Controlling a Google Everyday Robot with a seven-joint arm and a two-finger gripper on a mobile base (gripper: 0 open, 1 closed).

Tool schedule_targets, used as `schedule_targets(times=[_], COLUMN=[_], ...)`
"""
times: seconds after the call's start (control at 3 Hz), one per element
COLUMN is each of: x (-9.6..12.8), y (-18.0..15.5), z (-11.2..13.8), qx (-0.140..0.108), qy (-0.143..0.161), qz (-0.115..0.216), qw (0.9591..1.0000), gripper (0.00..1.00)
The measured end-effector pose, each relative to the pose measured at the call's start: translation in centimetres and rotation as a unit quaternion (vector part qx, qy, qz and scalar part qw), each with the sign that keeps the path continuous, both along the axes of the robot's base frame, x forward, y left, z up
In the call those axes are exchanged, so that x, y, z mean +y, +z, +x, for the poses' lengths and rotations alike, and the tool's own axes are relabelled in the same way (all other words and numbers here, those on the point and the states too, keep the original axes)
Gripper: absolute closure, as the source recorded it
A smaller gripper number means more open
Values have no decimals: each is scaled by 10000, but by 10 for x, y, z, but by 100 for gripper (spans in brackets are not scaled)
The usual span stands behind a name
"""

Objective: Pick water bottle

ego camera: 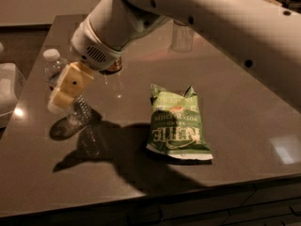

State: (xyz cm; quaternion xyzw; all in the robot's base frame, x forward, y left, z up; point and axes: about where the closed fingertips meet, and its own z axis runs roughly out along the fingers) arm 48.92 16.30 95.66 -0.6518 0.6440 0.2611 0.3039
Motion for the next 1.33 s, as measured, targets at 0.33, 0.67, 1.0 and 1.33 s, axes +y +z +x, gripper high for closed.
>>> schedule_targets(times=[0.33,0.67,1.0,1.33], x=[24,35,35,30], y=[5,2,-1,6], z=[-6,-7,-6,-2], qx=[69,126,152,168], qy=[194,276,301,344], qz=[143,133,109,125], qw=[9997,9995,9994,9992], gripper=[0,14,38,61])
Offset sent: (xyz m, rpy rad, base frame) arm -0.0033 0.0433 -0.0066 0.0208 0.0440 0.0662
